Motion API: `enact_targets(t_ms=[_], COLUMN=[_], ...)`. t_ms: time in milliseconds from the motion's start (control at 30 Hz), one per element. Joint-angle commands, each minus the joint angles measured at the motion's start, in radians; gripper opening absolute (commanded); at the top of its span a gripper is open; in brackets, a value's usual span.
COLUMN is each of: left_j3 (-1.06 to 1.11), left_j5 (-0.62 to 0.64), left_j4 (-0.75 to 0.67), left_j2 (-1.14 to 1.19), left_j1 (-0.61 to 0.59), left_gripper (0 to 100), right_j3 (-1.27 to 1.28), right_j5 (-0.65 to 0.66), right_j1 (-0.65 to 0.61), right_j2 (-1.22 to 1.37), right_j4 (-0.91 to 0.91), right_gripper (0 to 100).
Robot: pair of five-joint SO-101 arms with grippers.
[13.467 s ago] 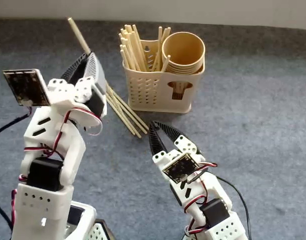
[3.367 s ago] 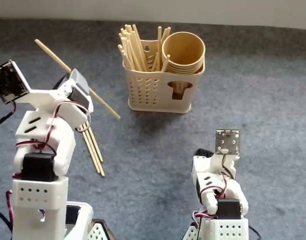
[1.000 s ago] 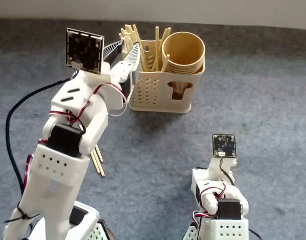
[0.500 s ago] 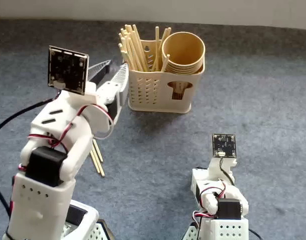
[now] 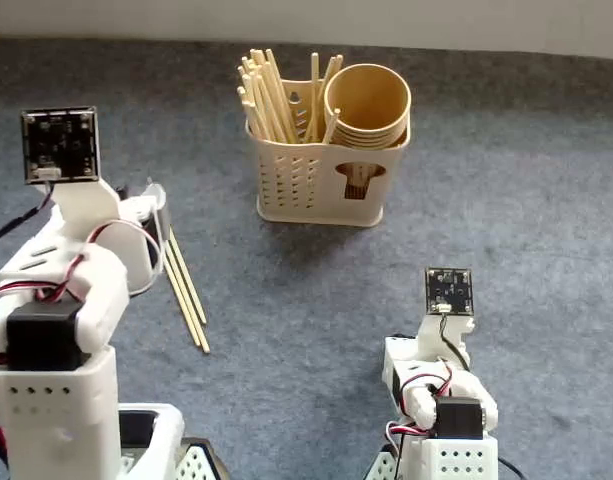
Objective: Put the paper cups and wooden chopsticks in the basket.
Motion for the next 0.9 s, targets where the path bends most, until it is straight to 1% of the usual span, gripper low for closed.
enact_targets(t_ms=[0, 67, 133, 267, 367, 433, 500, 600, 667, 800, 867], left_j3=[-0.044, -0.030, 0.022, 0.182, 0.315, 0.397, 0.476, 0.558, 0.570, 0.572, 0.582], left_j5=[-0.009, -0.009, -0.025, -0.149, -0.196, -0.229, -0.253, -0.256, -0.255, -0.244, -0.198], left_j4=[0.098, 0.149, 0.166, 0.160, 0.103, 0.038, -0.035, -0.126, -0.153, -0.152, -0.158], left_j2=[-0.013, -0.008, -0.013, -0.008, -0.008, -0.008, -0.008, -0.008, -0.007, -0.007, -0.007], left_j1=[-0.094, -0.136, -0.157, -0.183, -0.252, -0.308, -0.329, -0.329, -0.312, -0.214, -0.170], left_gripper=[12, 12, 12, 12, 12, 12, 12, 12, 12, 12, 12], right_j3=[0.153, 0.153, 0.153, 0.153, 0.153, 0.153, 0.153, 0.153, 0.153, 0.153, 0.153], right_j5=[-0.006, -0.006, -0.006, -0.006, -0.006, -0.006, -0.006, -0.006, -0.006, -0.006, -0.006], right_j1=[0.012, 0.012, 0.012, 0.012, 0.012, 0.012, 0.012, 0.012, 0.012, 0.012, 0.012], right_j2=[-0.015, -0.015, -0.015, -0.015, -0.015, -0.015, -0.015, -0.015, -0.015, -0.015, -0.015], right_j4=[0.007, 0.007, 0.007, 0.007, 0.007, 0.007, 0.007, 0.007, 0.007, 0.007, 0.007], right_gripper=[0.5, 0.5, 0.5, 0.5, 0.5, 0.5, 0.5, 0.5, 0.5, 0.5, 0.5])
